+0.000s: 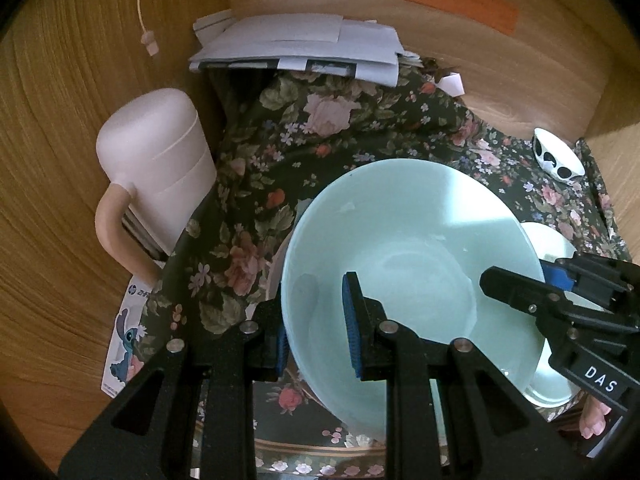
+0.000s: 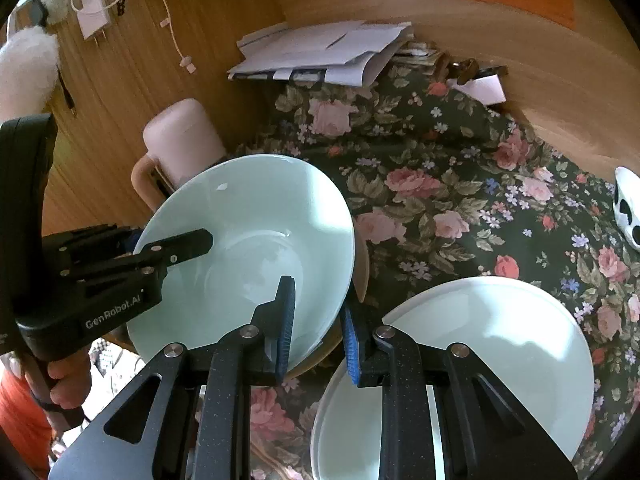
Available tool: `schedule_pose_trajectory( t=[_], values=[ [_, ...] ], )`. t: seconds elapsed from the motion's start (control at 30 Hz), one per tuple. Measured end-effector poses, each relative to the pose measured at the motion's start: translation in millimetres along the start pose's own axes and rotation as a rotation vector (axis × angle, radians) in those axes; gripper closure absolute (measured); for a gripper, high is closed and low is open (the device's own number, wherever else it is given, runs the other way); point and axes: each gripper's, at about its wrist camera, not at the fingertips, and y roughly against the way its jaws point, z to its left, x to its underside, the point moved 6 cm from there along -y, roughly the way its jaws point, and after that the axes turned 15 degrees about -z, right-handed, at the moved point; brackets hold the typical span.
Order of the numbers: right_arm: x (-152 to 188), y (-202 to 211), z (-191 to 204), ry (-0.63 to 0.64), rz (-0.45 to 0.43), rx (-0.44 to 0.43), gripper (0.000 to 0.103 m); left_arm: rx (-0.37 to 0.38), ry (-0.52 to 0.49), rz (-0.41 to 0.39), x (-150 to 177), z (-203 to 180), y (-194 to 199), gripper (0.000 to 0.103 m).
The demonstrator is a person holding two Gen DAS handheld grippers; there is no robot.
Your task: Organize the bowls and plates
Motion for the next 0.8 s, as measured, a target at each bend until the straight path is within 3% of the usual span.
schedule_pose_trajectory(
  t=[0.57,0.8],
  values=[
    [-2,2,-3,0.046,0.008,0.001,0.079,0.01,0.013,0.025,5,2,-15,0.08],
    [-12,17,3,0.101,-0.052,0.0,0.076,-0.04,-0.07,-0.043,-4,-4,-15,0.08]
  ],
)
